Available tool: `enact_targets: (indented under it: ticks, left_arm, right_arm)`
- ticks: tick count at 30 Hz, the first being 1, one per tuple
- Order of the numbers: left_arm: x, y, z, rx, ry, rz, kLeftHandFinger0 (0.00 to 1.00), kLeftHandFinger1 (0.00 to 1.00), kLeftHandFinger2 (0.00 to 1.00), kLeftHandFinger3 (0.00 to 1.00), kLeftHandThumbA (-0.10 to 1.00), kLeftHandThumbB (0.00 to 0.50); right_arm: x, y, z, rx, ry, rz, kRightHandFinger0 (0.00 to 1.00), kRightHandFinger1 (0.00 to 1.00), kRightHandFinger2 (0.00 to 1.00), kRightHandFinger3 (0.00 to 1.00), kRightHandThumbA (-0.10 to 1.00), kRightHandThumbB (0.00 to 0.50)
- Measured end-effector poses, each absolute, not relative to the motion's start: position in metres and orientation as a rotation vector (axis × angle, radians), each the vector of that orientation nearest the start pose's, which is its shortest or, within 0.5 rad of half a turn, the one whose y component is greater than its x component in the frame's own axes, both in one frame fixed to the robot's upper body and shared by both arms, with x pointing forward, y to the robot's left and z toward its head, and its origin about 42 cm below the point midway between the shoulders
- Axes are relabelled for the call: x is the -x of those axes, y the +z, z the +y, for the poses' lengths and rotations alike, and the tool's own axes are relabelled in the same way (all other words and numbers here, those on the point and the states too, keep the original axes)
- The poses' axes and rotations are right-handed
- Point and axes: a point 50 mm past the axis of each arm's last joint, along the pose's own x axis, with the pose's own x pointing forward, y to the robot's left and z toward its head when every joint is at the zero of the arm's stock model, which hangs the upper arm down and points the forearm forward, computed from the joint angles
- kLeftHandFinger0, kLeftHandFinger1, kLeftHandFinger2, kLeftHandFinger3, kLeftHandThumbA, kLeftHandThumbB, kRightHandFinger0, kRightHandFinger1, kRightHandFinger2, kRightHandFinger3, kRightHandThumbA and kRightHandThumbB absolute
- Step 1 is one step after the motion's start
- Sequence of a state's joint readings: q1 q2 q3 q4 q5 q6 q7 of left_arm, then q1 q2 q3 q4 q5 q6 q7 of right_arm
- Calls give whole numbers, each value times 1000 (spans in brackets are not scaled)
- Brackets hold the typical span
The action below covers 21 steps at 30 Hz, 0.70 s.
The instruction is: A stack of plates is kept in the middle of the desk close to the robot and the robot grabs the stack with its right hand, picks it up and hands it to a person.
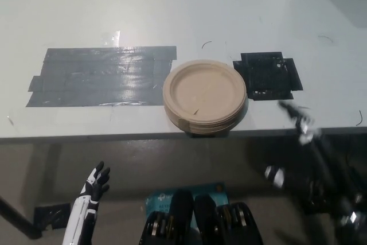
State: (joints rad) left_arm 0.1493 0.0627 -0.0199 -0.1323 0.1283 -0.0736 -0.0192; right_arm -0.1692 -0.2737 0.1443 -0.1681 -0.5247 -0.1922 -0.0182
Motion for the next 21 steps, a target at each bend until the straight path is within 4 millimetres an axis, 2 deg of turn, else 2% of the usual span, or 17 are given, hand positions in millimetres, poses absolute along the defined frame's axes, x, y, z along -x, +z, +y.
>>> enact_targets:
  ticks: [3, 4, 6, 11, 16, 21]
  left_arm:
    - [-236, 100, 231, -191, -17, -60, 1000, 1000, 1000, 1000, 1000, 0]
    - [-236, 100, 231, -191, -17, -61, 1000, 1000, 1000, 1000, 1000, 4]
    - [-238, 101, 231, -192, -17, -65, 1000, 1000, 1000, 1000, 1000, 1]
    - [-240, 103, 231, -194, -19, -74, 1000, 1000, 1000, 1000, 1000, 0]
    - [-241, 104, 231, -196, -20, -78, 1000, 1000, 1000, 1000, 1000, 0]
    - [-241, 104, 231, -199, -21, -79, 1000, 1000, 1000, 1000, 1000, 0]
  right_arm:
    - [-348, 222, -236, 903, 155, -606, 1000, 1000, 1000, 1000, 917, 464]
    - [-351, 223, -237, 919, 155, -606, 1000, 1000, 1000, 1000, 894, 474]
    - [-370, 237, -241, 1016, 154, -631, 1000, 1000, 1000, 1000, 864, 487]
    - [-399, 246, -235, 1169, 183, -644, 1000, 1000, 1000, 1000, 942, 500]
    - [-414, 248, -225, 1254, 209, -650, 1000, 1000, 1000, 1000, 902, 500]
    - [-420, 245, -214, 1315, 242, -657, 1000, 1000, 1000, 1000, 923, 500]
